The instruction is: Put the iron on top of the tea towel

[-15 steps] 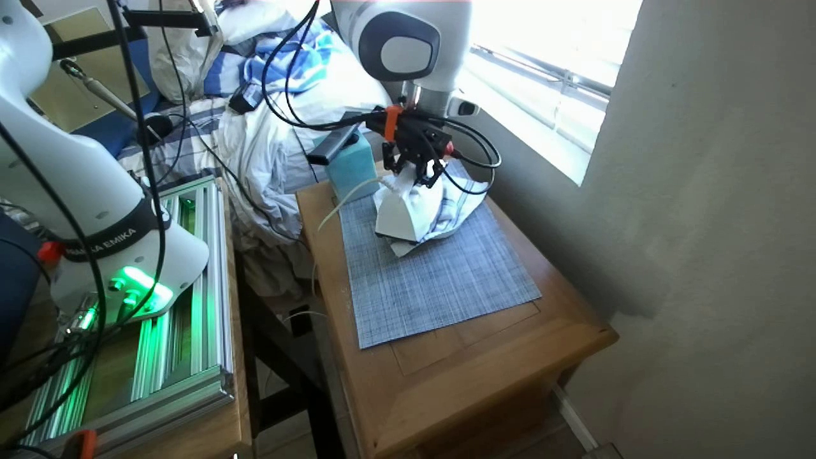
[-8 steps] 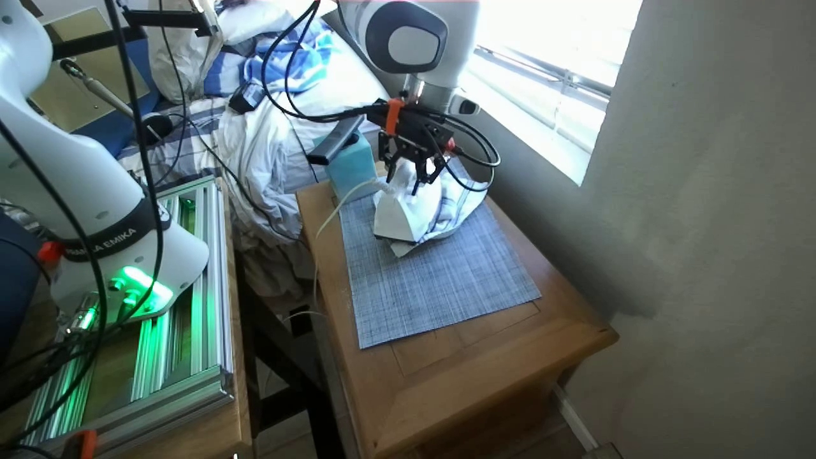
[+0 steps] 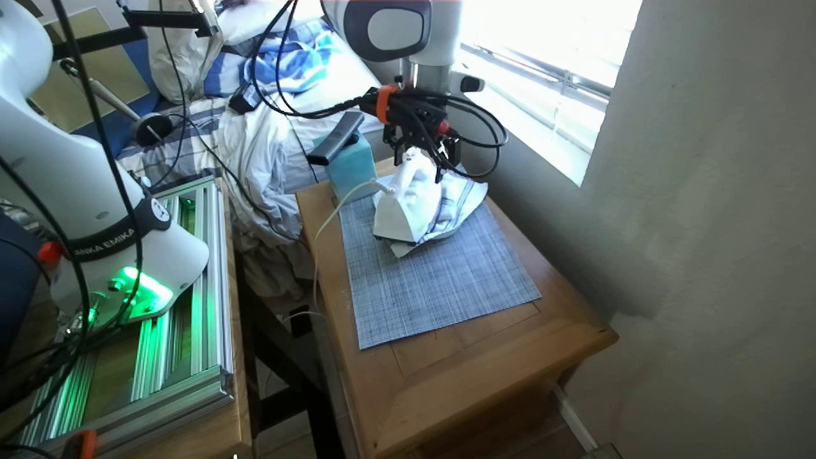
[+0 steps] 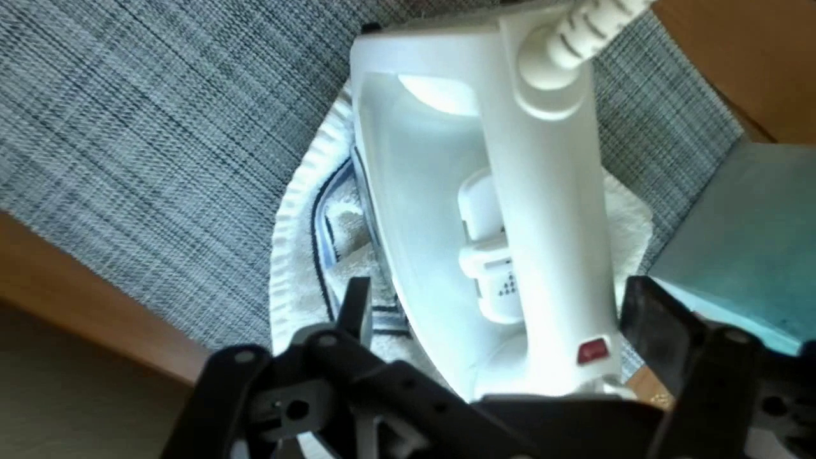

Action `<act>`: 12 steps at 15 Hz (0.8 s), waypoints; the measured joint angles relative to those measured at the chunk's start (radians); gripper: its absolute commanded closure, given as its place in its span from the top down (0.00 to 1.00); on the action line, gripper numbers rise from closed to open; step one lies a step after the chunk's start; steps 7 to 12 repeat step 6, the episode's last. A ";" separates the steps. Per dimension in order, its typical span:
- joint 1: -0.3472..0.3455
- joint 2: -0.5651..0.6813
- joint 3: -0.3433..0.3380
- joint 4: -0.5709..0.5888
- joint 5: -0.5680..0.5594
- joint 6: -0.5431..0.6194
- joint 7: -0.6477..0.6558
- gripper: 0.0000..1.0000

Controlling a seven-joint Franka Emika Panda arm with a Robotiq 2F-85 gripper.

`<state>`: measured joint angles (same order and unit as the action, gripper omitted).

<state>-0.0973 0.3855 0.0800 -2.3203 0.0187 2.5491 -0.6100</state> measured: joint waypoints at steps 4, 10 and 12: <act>-0.054 -0.115 -0.003 -0.117 0.058 0.144 0.047 1.00; -0.091 -0.172 -0.007 -0.171 0.114 0.191 0.050 1.00; -0.091 -0.172 -0.007 -0.171 0.114 0.191 0.050 1.00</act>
